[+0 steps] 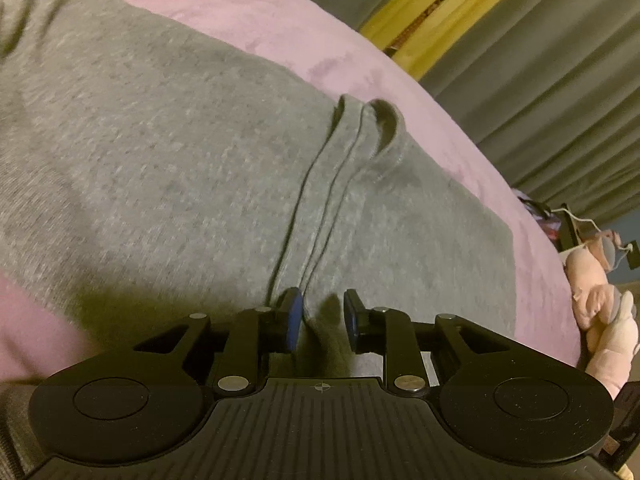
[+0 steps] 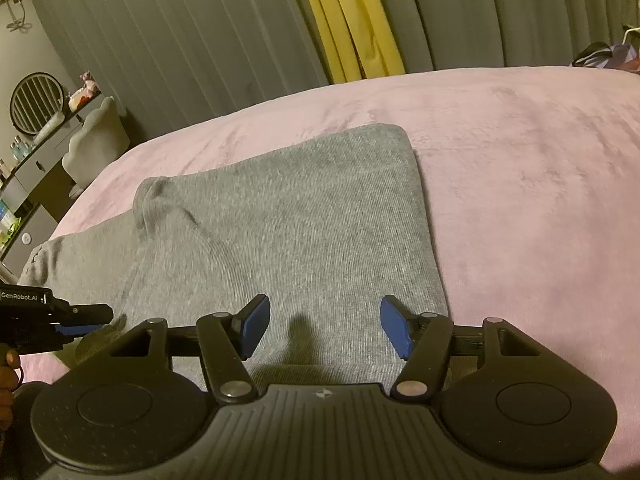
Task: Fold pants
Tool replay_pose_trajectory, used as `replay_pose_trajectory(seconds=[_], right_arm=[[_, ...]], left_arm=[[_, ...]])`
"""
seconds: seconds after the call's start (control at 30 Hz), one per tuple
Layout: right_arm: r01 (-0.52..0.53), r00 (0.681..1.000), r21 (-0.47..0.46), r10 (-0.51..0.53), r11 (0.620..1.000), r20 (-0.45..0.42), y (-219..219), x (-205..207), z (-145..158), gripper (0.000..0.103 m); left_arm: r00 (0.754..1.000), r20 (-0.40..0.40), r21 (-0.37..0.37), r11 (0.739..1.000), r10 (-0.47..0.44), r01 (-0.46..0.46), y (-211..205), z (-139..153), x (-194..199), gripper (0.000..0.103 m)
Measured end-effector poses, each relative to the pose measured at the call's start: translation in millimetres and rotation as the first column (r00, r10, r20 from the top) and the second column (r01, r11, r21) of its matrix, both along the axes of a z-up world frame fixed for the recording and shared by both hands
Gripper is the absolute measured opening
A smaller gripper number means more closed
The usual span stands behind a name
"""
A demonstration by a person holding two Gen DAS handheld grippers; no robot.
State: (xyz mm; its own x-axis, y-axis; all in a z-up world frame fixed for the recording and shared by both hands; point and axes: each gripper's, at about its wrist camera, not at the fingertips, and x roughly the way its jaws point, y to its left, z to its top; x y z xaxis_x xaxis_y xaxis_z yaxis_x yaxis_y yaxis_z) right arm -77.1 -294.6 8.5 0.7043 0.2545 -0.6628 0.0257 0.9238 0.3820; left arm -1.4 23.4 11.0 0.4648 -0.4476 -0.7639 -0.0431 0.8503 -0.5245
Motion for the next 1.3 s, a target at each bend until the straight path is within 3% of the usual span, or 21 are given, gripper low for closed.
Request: replay_pose_trajectory(seconds=[0.53, 0.67, 0.73, 0.9, 1.07, 1.17, 1.2, 1.23, 1.3], right_arm=[[0.0, 1.0, -0.005, 0.0, 1.0, -0.001, 2.2, -0.9, 0.1, 0.063], [-0.001, 1.0, -0.01, 0.001, 1.0, -0.002, 3.4, -0.2, -0.4, 0.063], [-0.006, 1.0, -0.018, 0.006, 1.0, -0.002, 5.3, 0.4, -0.9, 0.063], [-0.009, 1.0, -0.022, 0.009, 1.0, 0.001, 5.3, 0.2, 0.2, 0.063], [-0.001, 1.0, -0.015, 0.001, 1.0, 0.02, 3.1, -1.0, 4.1, 0.06], [-0.016, 0.999, -0.03, 0.017, 0.999, 0.032, 7.6, 2.9, 9.2, 0.051], [-0.02, 0.999, -0.033, 0.021, 0.999, 0.039, 9.9, 5.7, 11.8, 0.05], [-0.021, 0.999, -0.031, 0.022, 0.999, 0.049, 12.6, 8.8, 14.4, 0.049], [-0.023, 0.998, -0.019, 0.024, 1.0, 0.062, 20.1, 17.1, 18.0, 0.048]], left_arm=[[0.999, 0.011, -0.016, 0.999, -0.038, 0.038, -3.6, 9.7, -6.1, 0.024], [0.999, -0.024, -0.028, 0.999, -0.044, 0.043, -7.7, -1.4, 0.7, 0.025], [0.998, -0.042, -0.032, 0.999, -0.046, 0.044, -12.2, -9.8, 5.1, 0.009], [1.0, 0.001, -0.003, 1.0, -0.019, 0.019, -9.1, 0.6, -4.6, 0.008], [1.0, -0.018, 0.023, 1.0, -0.019, 0.019, -1.4, 6.2, -21.2, 0.009], [1.0, -0.008, 0.063, 0.998, 0.014, -0.013, 1.1, 5.0, -23.3, 0.016], [0.999, 0.015, 0.07, 0.996, 0.048, -0.049, 4.6, 8.0, -23.5, 0.027], [0.995, 0.046, 0.079, 0.993, 0.085, -0.088, 9.1, 12.2, -24.6, 0.052], [0.979, 0.106, 0.087, 0.979, 0.177, -0.186, 21.3, 20.9, -29.9, 0.078]])
